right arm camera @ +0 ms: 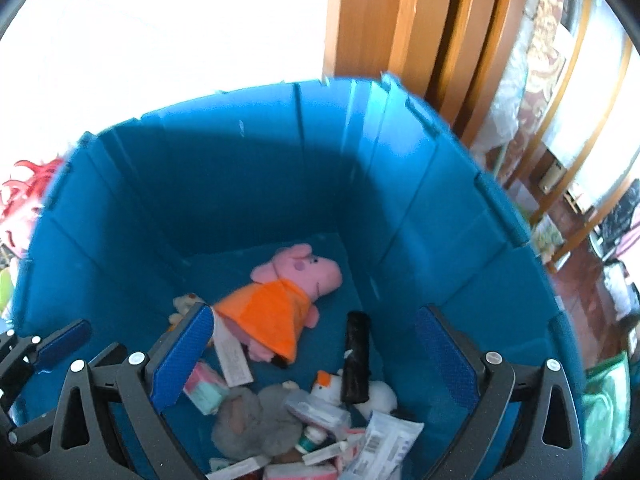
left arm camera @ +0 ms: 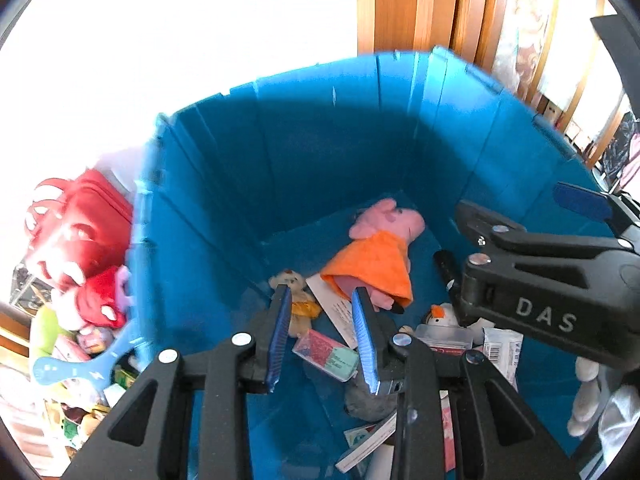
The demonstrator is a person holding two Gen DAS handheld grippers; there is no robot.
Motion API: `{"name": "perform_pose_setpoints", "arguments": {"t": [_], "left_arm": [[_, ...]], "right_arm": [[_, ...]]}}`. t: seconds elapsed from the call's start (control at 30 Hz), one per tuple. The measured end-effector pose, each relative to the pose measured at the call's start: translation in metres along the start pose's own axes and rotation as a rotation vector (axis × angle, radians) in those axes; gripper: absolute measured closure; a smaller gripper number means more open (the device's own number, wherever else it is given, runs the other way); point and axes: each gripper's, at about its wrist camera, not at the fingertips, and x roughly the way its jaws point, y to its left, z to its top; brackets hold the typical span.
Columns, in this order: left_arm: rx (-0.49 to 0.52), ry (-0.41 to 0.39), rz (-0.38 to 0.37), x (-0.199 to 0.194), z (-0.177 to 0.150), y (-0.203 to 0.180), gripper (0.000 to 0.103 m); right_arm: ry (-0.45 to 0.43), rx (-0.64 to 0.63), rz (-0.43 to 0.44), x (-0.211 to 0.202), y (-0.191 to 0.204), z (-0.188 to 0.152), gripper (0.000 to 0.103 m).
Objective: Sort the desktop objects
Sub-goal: 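Open both grippers to drop the bunny and pig into the bin, then move both grippers back over the pile on the table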
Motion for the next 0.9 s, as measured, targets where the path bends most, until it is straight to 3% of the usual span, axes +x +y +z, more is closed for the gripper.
{"name": "perform_pose_setpoints", "arguments": {"t": [0.4, 0.63, 0.9], "left_arm": [[-0.078, -0.216, -0.019, -0.108, -0.047, 0.046, 0.073], [-0.113, -0.302, -0.004, -0.147, -0.081, 0.073, 0.072], [-0.167, -0.386, 0.052, -0.178, -0.141, 0.111, 0.072]], "right_arm": [[-0.138, 0.003, 0.135, -0.094, 0.018, -0.026, 0.000], [-0.249, -0.027, 0.183, -0.151, 0.043, -0.050, 0.000], [-0.306, -0.106, 0.271, -0.192, 0.093, -0.090, 0.000]]}}
